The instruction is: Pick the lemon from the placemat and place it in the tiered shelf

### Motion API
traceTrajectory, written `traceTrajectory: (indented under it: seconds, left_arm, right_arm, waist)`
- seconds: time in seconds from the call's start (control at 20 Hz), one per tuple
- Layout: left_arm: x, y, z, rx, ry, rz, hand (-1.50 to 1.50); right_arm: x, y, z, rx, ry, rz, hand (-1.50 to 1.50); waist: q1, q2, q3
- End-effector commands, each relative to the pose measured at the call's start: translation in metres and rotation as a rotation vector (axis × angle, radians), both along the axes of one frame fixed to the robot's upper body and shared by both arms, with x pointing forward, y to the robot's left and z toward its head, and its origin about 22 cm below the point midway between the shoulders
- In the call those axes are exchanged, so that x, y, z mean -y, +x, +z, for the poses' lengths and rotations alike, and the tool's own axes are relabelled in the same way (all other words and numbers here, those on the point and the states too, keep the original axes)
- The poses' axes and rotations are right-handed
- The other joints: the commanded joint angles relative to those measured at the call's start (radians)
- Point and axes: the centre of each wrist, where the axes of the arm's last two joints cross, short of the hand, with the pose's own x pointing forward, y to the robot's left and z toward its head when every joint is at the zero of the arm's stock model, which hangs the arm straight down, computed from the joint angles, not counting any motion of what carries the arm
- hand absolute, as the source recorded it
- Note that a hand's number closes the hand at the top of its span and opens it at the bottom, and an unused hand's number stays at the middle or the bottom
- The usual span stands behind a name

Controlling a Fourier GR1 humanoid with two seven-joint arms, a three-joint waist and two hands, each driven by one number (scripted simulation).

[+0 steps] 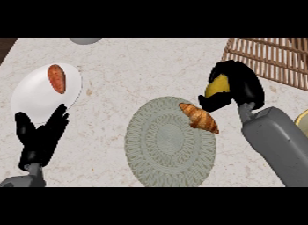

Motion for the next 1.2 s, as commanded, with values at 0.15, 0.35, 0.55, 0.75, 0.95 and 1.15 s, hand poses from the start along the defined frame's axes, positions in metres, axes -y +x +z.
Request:
traceTrajectory:
  seconds: [0.15,0.35,0.55,0.75,0.95,1.15]
  left_arm:
    - [-0.009,-0.006,-0.005,-0.042,0.003,0.017,0.0]
    - [-0.001,-0.008,-0.016,-0.043,0.001,-0.003,0.0]
    - [-0.011,-0.005,-0.002,-0.034,0.003,-0.011,0.0]
    - [0.007,0.002,-0.014,-0.028,-0.001,-0.003,0.0]
    - [0.005,0.006,0.004,-0.017,-0.016,-0.033,0.0]
    - [0.003,-0.002,-0.01,-0.035,-0.014,-0.019,0.0]
  right_arm:
    - [0.021,-0.026,0.114,0.259,-0.003,-0.152,1.5]
    - [0.035,-0.038,0.147,0.294,-0.035,-0.232,1.5]
    - [0.059,-0.044,0.209,0.33,-0.031,-0.288,1.5]
    - [0.08,-0.041,0.231,0.343,-0.001,-0.332,1.5]
    - [0.095,-0.014,0.263,0.356,0.007,-0.399,1.5]
    - [0.14,-0.01,0.275,0.393,0.024,-0.42,1.5]
  waist:
    - [-0.013,-0.004,-0.007]
    - [0.006,0.004,-0.006]
    - [0.015,0.005,-0.006]
    - [0.015,0.008,-0.006]
    - [0.034,0.011,-0.006]
    - [0.03,0.012,-0.005]
